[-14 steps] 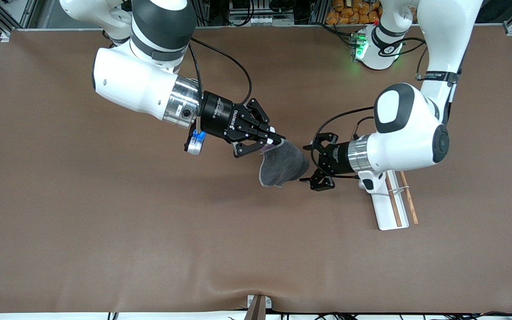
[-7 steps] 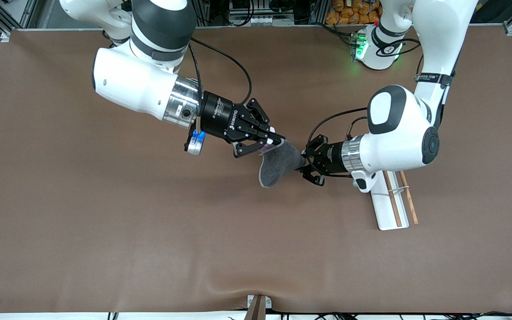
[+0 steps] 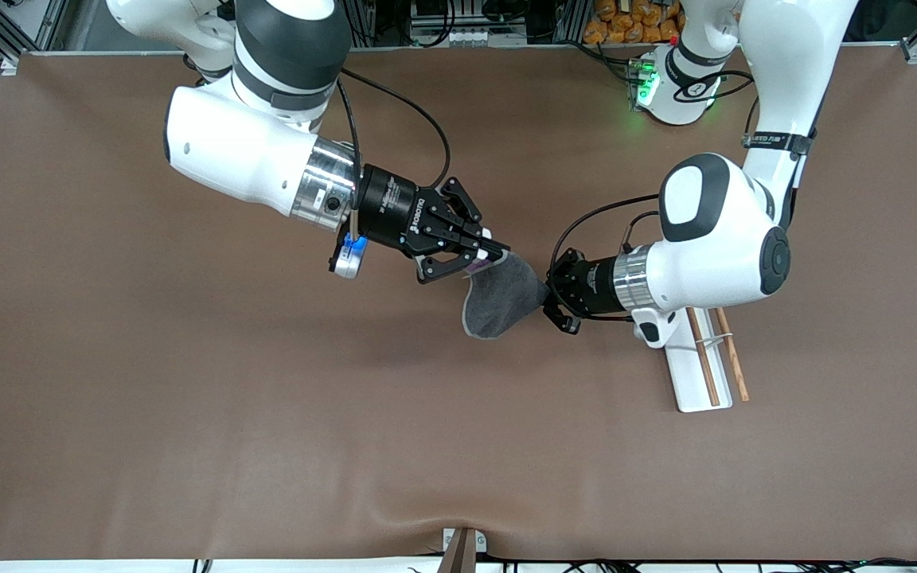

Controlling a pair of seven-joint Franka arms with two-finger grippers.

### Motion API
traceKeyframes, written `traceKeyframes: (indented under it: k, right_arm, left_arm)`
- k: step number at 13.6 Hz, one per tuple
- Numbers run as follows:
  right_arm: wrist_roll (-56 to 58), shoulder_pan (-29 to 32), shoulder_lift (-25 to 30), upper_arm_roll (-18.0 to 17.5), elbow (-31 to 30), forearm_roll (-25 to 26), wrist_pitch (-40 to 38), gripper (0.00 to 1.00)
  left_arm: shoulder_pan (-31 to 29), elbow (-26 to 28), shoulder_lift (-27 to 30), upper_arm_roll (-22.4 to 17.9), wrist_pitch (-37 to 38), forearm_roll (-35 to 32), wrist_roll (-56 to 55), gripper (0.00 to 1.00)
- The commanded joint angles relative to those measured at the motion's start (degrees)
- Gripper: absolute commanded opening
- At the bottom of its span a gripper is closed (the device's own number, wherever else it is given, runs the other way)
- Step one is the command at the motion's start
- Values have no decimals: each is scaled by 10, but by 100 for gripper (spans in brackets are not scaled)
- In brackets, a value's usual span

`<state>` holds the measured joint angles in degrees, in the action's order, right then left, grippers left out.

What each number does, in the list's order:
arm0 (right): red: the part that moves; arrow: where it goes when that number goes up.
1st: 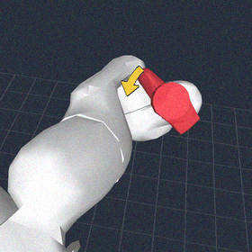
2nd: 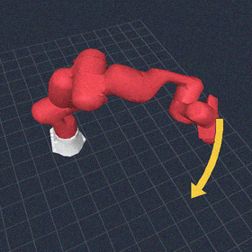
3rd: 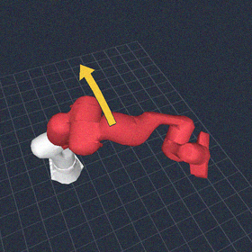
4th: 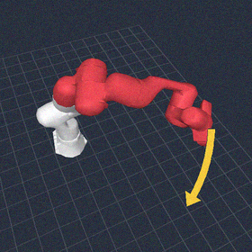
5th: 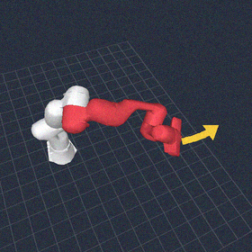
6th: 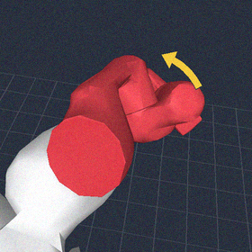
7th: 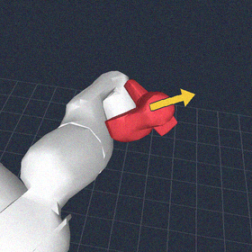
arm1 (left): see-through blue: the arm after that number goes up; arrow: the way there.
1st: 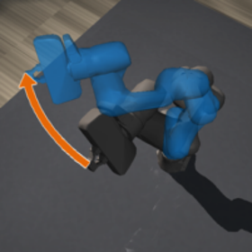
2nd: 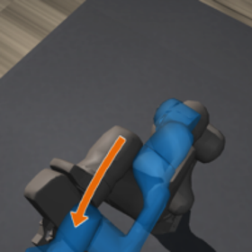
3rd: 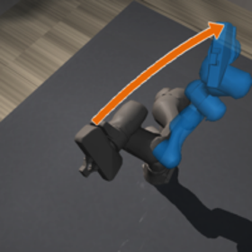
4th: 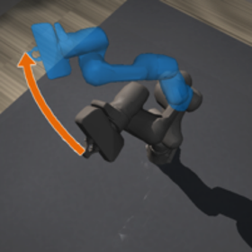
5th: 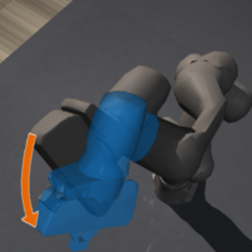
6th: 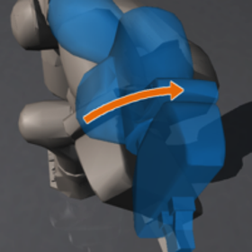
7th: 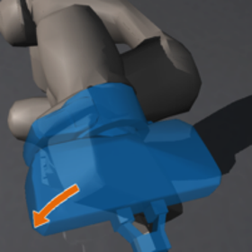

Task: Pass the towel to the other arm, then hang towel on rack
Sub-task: 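Grasp the hanging towel with the left gripper beside the right gripper, then open the right gripper and pull the towel away with the left gripper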

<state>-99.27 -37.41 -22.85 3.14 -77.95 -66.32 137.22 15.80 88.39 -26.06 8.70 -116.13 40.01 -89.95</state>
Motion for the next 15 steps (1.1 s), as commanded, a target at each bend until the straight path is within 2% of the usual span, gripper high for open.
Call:
traceKeyframes:
  k: [1, 2, 3, 4, 5, 7, 11, 13, 14, 15]
  right_arm:
    - [-7, -1, -3, 5, 6, -3, -3, 23]
    - [-7, -1, -3, 5, 5, -2, -3, 36]
    - [-6, 0, -3, 5, 4, -1, -3, 37]
    - [-6, 1, -3, 5, 3, -1, -4, 60]
    - [-7, 3, -3, 6, -2, -1, -14, 99]
    - [-7, 20, -2, 8, -4, 13, -75, 100]
    - [3, 52, 3, 8, -1, 155, -176, 100]
    - [74, 58, 5, 7, 3, 264, -245, 100]
    - [114, 62, 5, 9, 9, 291, -310, 100]
    - [135, 79, 5, 11, 12, 297, -360, 100]
  left_arm:
    - [-7, -4, 14, -6, -3, 2, 36, 0]
    - [-13, -7, 15, -10, -2, 2, 60, 0]
    - [-29, -8, 16, -9, 1, 0, 86, 0]
    - [-44, -9, 18, -9, 5, -7, 110, 0]
    - [-55, -11, 19, -8, 21, -21, 139, 0]
    - [-76, -22, 23, -8, 63, -36, 202, 0]
    - [-91, -22, 32, -8, 107, -72, 325, 0]
    - [-90, -22, 35, -4, 119, -127, 376, 0]
    - [-87, -21, 37, -3, 123, -174, 407, 0]
    - [-84, -20, 37, -2, 126, -223, 437, 0]
